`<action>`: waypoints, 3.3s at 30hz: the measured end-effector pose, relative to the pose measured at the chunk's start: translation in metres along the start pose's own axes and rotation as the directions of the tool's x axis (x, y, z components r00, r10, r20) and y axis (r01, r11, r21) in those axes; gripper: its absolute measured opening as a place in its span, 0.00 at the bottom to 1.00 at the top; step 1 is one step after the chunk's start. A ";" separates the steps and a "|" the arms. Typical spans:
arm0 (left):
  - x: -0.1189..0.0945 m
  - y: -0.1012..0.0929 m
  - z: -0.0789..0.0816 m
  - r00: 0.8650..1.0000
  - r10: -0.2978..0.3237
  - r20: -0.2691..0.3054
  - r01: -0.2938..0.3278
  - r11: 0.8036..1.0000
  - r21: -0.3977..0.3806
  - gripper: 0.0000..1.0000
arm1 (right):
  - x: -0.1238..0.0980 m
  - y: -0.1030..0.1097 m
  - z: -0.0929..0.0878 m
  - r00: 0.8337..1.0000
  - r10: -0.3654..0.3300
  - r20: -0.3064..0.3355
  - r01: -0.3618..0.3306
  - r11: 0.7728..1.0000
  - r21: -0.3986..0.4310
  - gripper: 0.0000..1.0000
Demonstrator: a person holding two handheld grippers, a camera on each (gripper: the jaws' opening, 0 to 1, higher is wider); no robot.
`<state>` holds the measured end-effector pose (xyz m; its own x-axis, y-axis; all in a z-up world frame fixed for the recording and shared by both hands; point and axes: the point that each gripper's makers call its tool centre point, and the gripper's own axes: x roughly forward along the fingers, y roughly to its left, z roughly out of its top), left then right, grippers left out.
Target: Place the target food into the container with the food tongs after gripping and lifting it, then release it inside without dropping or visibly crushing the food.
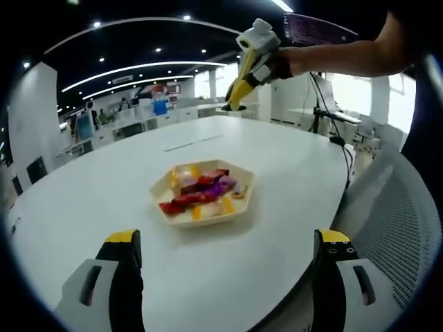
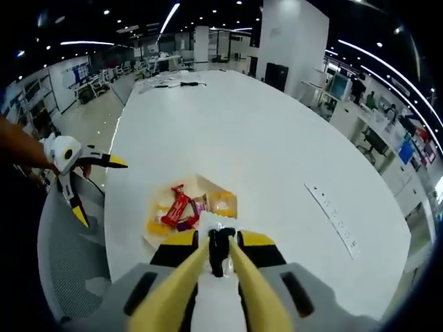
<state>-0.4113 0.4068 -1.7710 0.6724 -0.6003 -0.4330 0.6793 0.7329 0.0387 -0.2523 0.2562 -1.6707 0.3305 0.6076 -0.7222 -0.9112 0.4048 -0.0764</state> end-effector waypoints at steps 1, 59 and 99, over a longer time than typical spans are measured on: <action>0.000 0.000 0.000 1.000 -0.001 -0.003 0.001 1.000 0.000 0.99 | 0.002 0.001 0.004 1.000 0.004 0.001 -0.004 1.000 -0.005 0.21; 0.001 0.001 -0.004 1.000 0.003 -0.017 -0.003 1.000 0.001 0.99 | 0.026 0.022 0.068 0.979 0.054 0.195 -0.041 0.997 -0.070 0.28; -0.007 -0.004 0.077 0.976 -0.195 0.095 0.196 0.980 -0.006 0.99 | -0.149 0.024 -0.035 0.848 -0.132 0.513 0.100 0.991 0.090 0.27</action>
<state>-0.3964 0.3834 -1.6985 0.5517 -0.7593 -0.3451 0.7964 0.6025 -0.0524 -0.3323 0.1514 -1.5887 0.5269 0.8125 -0.2496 -0.8478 0.5233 -0.0861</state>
